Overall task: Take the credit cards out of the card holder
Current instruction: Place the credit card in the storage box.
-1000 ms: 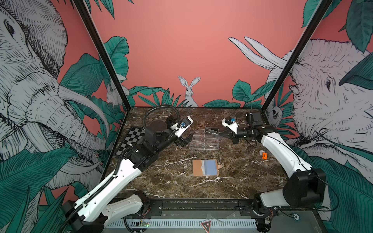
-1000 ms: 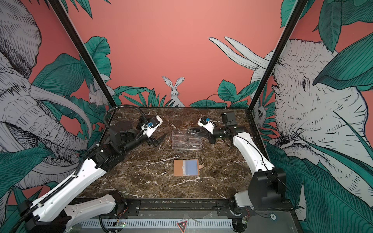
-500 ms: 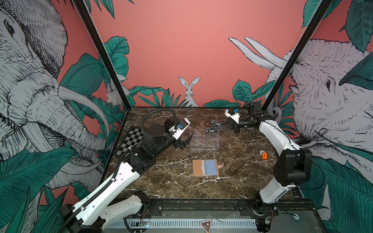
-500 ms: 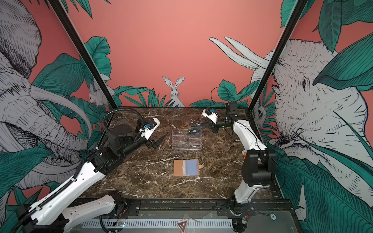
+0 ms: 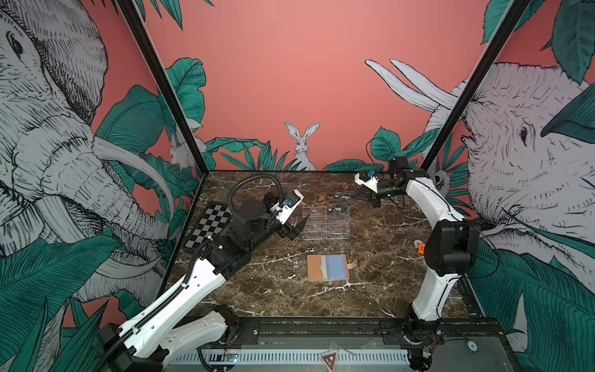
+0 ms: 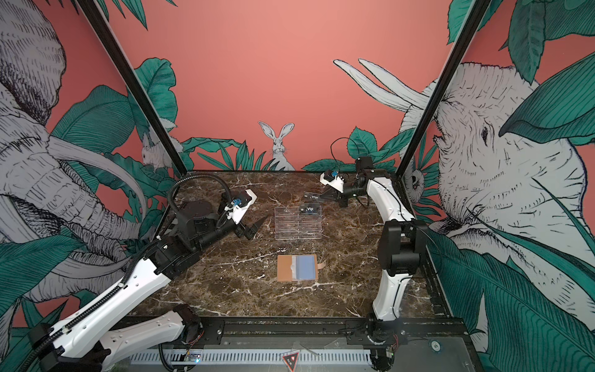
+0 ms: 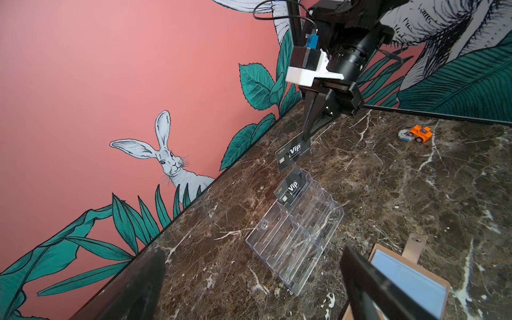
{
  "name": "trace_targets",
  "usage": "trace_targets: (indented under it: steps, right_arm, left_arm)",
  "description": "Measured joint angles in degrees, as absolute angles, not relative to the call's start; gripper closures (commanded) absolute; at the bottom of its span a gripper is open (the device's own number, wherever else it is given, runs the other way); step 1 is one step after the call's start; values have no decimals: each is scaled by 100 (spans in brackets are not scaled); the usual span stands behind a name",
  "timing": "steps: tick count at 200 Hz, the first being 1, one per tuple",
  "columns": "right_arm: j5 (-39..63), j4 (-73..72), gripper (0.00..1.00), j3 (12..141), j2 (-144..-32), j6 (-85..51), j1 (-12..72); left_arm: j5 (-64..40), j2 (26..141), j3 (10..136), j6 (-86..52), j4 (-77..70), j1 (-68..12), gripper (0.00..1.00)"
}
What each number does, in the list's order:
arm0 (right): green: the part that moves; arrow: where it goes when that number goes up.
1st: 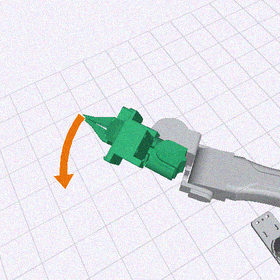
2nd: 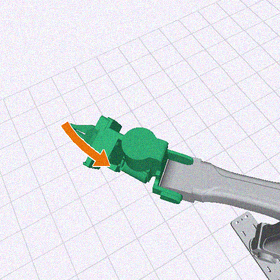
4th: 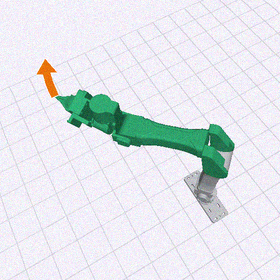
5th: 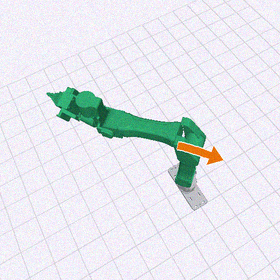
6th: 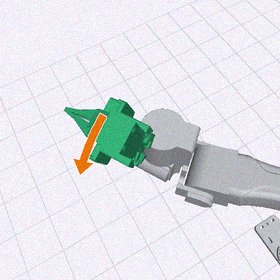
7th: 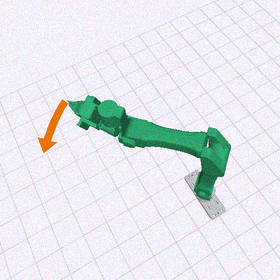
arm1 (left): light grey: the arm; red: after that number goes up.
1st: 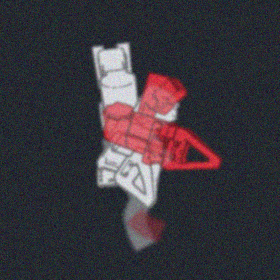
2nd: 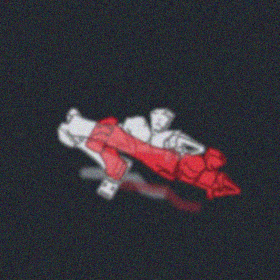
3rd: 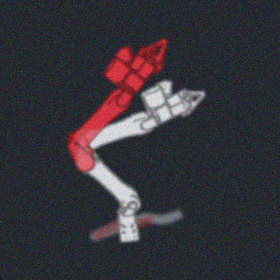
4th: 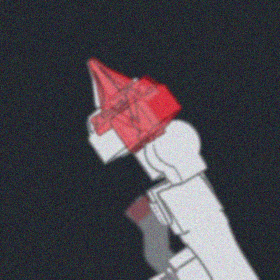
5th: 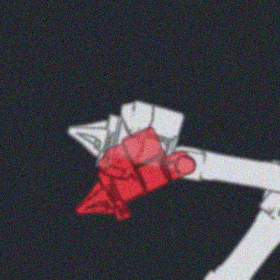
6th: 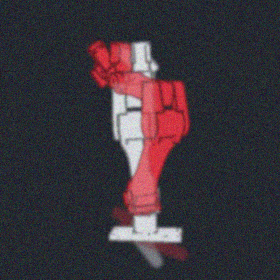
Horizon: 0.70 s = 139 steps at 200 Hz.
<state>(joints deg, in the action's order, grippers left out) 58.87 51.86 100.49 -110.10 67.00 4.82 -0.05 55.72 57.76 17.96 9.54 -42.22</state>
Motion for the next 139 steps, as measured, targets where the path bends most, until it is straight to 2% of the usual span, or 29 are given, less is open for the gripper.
trace_targets:
  steps: [139]
  right_arm:
    - [5894,6593,100,11727,-12265,8075,480]
  left_arm:
    - [-198,5878,5325,1557,440,-4222,1]
